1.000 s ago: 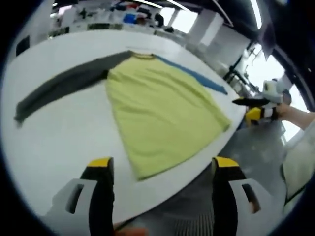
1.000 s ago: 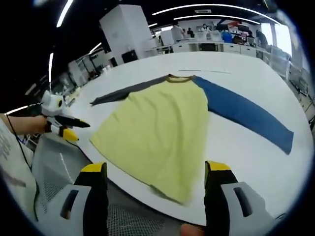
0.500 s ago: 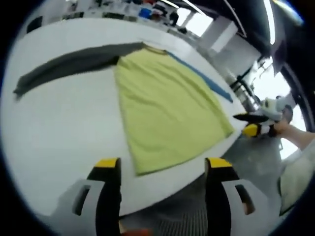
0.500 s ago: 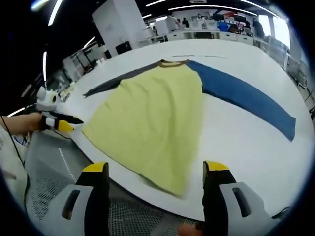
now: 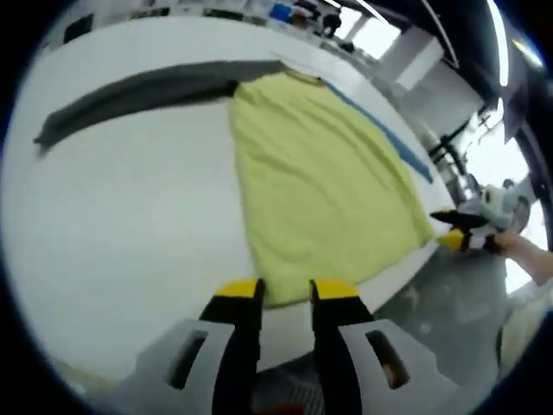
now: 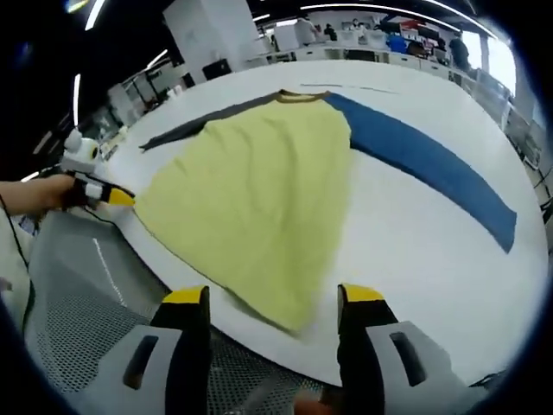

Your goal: Fold the garment on the visible template until the final outline fits inside the template.

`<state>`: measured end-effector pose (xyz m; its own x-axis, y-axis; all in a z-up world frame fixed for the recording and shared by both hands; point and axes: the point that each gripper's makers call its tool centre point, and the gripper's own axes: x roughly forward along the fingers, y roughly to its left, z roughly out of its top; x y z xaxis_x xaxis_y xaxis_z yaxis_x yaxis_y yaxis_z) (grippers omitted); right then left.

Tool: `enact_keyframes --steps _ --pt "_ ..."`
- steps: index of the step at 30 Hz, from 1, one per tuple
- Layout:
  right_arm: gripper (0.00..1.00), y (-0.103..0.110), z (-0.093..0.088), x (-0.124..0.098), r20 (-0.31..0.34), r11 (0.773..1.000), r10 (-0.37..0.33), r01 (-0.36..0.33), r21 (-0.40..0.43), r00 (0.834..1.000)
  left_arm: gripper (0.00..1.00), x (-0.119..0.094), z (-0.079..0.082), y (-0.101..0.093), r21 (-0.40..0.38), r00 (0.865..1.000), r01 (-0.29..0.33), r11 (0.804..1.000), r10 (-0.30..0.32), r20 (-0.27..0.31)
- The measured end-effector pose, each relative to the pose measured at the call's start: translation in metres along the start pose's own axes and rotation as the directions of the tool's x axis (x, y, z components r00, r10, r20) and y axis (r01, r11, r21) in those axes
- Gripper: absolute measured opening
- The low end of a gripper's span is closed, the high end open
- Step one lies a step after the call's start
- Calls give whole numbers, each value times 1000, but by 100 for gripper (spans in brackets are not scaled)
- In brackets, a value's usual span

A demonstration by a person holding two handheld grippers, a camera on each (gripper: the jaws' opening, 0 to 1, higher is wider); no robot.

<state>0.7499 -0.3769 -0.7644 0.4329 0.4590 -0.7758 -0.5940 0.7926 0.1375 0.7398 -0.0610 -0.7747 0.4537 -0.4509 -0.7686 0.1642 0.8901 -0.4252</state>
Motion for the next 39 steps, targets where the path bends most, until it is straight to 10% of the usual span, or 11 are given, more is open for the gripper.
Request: enact_keyframes --steps 17,31,39 --pt "3 -5 -12 10 -81 1000 15 -15 -3 997 0 -1 -7 4 -79 999 -19 997 17 -34" --pt "3 13 -6 -8 -68 980 166 -157 126 984 0 -40 2 4 -251 998 59 966 -47 52" --pt "3 18 -34 -7 -200 976 213 -200 84 956 0 -38 -21 20 -277 1000 8 961 -10 -7"
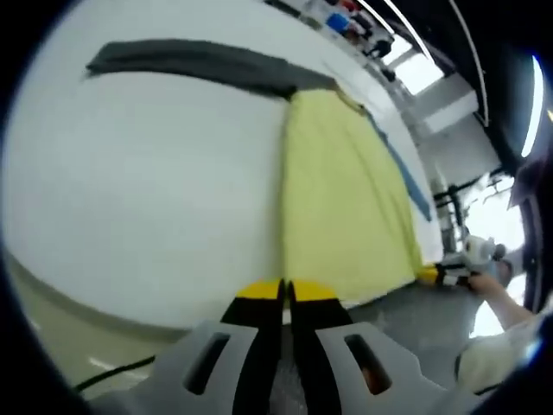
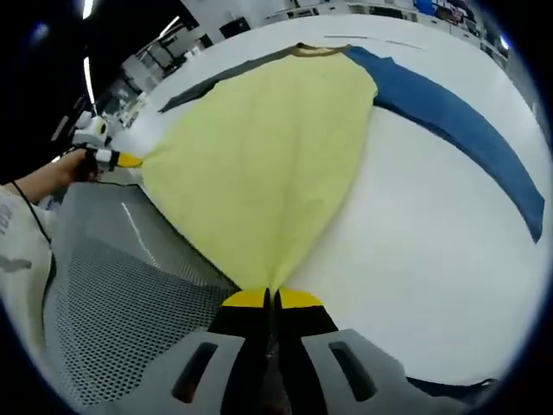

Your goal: Fold the garment on the visible template until the final outline fits inside the template.

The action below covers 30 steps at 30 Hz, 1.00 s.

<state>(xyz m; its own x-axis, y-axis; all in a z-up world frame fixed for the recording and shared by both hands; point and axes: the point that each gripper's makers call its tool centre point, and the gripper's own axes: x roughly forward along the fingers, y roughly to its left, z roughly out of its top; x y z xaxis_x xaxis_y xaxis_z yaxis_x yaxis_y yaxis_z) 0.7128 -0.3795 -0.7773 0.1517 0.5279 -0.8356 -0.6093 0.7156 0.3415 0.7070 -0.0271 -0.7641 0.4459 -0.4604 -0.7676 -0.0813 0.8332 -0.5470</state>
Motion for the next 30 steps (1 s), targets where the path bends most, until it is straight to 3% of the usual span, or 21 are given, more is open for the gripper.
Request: enact_keyframes --steps 14,22,30 --pt "3 -3 -7 3 -54 995 32 -26 100 998 0 2 -12 10 66 996 -52 997 56 -70" --pt "3 1 -8 6 -75 991 73 -64 121 995 0 0 -20 20 36 992 -82 996 85 -90" --pt "3 1 -11 4 -72 993 58 -50 108 996 0 0 -23 19 63 991 -83 995 88 -96"
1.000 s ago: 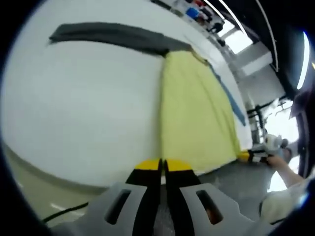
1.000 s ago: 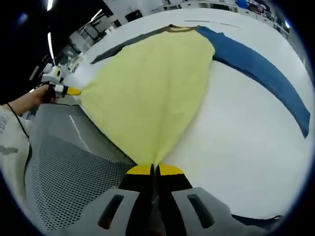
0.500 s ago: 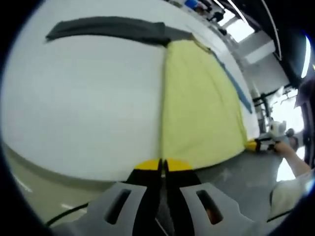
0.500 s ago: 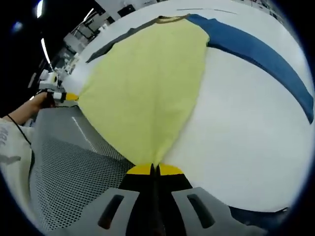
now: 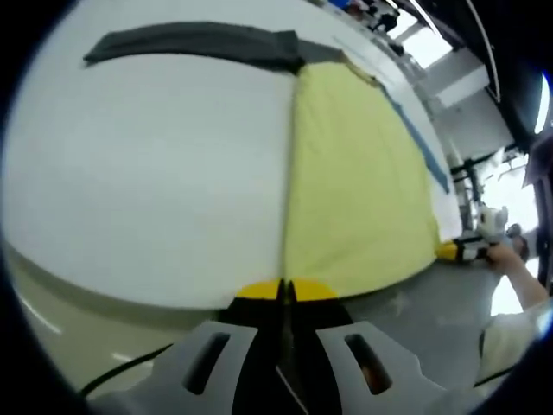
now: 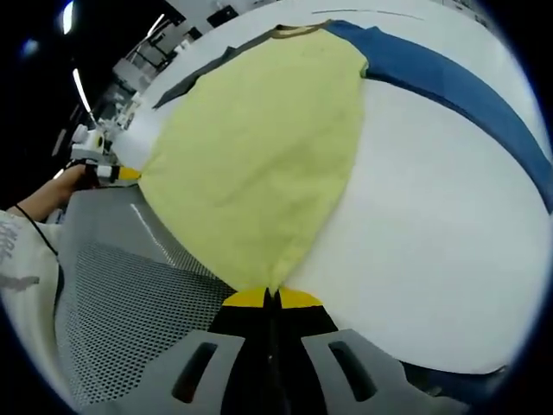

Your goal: Fold the garment on the visible template until the final outline fits inside the template.

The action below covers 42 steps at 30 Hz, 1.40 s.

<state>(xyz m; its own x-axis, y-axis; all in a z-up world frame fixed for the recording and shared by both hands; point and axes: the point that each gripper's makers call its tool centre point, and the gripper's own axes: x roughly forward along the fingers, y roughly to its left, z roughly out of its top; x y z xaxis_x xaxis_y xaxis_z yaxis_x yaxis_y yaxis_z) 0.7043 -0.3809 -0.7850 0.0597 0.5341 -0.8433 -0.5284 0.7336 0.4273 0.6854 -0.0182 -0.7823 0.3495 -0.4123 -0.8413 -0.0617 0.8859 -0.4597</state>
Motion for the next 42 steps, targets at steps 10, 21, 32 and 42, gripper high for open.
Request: enact_keyframes --steps 10,21,32,42 --pt "3 -1 -2 1 -12 1000 -4 4 1 1000 0 0 -4 -1 46 1000 -2 999 2 -11" --pt "3 4 -10 -1 -63 994 6 1 108 998 0 -1 -6 -3 60 1000 -8 998 9 -20" --pt "5 -2 -17 0 -54 987 -9 18 161 999 0 -2 -8 -3 69 999 1 998 2 -38" --pt "6 -6 -19 -2 -71 987 -27 38 155 997 0 -3 -8 -1 71 999 1 997 1 -37"
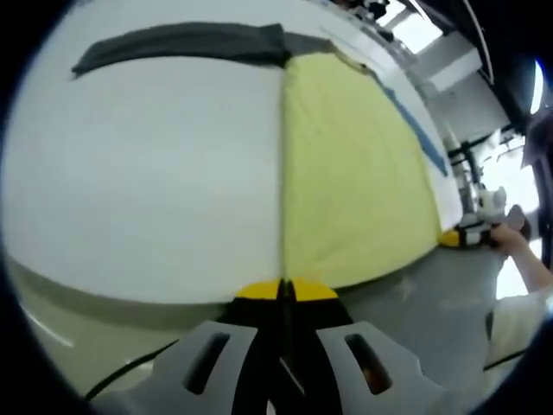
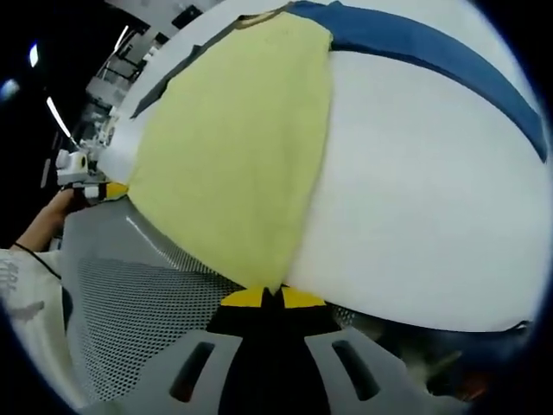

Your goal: Fold the garment on the visible template until the final outline fits inside the template.

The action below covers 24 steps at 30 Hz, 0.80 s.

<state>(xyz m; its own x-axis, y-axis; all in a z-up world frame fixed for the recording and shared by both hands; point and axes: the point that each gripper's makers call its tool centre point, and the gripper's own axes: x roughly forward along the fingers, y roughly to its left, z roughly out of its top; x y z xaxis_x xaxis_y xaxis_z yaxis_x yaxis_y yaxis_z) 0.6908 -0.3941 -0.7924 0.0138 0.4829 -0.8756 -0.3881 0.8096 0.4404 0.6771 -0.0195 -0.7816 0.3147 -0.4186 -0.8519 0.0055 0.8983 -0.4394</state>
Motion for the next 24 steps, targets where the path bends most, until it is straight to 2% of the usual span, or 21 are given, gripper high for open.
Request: enact_keyframes --steps 11,13,14,20,22,24 --pt "7 -5 -2 -8 18 1000 -23 23 20 1000 0 -3 -3 1 -10 1000 8 1000 -8 -6" --pt "7 -4 -2 -9 20 999 -25 24 23 999 0 -6 -8 6 12 999 -14 1000 14 -36" --pt "7 -4 -2 -11 20 999 -28 27 22 999 0 -9 -13 13 51 997 -41 998 44 -58" --pt "6 -4 0 -20 46 999 -50 49 17 998 0 -24 -8 16 16 999 -37 999 36 4" --pt "5 -4 1 -23 57 998 -65 64 11 996 0 -30 -3 12 24 999 -37 999 36 32" --pt "5 -4 2 -27 62 997 -83 83 -7 995 0 -35 5 4 68 997 -39 997 34 69"
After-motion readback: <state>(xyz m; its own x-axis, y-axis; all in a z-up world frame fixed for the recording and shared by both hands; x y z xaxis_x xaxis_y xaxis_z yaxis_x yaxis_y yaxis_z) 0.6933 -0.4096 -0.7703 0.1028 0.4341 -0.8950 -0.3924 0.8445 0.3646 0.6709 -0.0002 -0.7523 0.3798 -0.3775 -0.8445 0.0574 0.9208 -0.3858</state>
